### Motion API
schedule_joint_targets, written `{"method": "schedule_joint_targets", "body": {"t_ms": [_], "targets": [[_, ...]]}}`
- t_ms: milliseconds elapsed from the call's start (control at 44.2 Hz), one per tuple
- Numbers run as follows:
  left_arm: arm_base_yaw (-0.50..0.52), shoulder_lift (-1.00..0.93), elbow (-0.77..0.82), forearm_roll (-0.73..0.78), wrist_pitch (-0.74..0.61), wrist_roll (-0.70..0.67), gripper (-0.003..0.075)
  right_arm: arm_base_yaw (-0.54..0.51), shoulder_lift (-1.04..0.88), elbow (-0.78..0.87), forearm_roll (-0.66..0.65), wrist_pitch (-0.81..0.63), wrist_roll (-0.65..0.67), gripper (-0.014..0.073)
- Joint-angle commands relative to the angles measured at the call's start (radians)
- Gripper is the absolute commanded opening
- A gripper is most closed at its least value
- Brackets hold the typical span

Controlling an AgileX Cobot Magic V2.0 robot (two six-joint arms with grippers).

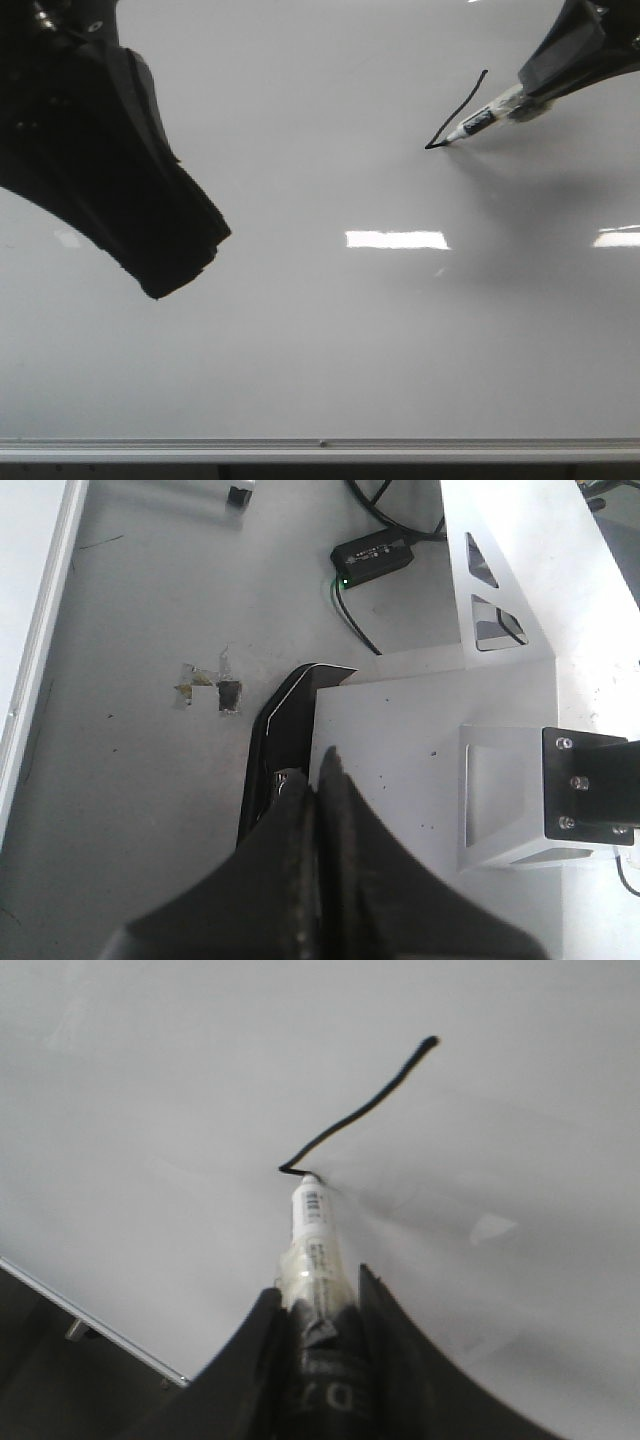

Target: Write number 4 on whiteboard

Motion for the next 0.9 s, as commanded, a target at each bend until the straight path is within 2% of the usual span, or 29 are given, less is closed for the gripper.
{"method": "schedule_joint_targets", "body": {"t_ms": [0,158,226,339,520,701,881], "targets": [[-0.003,-0.031,-0.031,-0.056,-0.001,-0.007,-0.002,-0.073,-0.052,-0.022,0.0,-0.091,-0.002,-0.0062],[-0.003,-0.031,-0.031,-0.056,-0.001,-0.007,-0.002,-0.198,-0.079,-0.004,-0.006,-0.058,-0.002,-0.0062],[-0.003,-0.031,-0.031,-0.056,-0.001,-0.007,-0.002,-0.219,-0.083,-0.004,-0.006,-0.031,-0.002,-0.0062],[-0.003,-0.031,-0.031,-0.056,-0.001,-0.007,-0.002,-0.207,-0.117,-0.005,0.001,0.029,-0.002,-0.0062],[-0.003,-0.031,-0.031,-0.056,-0.001,-0.007,-0.002,-0.151,-0.19,-0.03,0.006,0.026,-0.002,-0.0062],[-0.003,-0.031,-0.031,-0.056,-0.001,-0.007,-0.002,-0.087,-0.166,-0.084,0.006,-0.022,-0.002,-0.0062],[-0.003,-0.031,-0.031,-0.056,-0.001,-0.007,-0.002,-0.083,-0.106,-0.117,0.008,-0.016,0.0,-0.0062]]}}
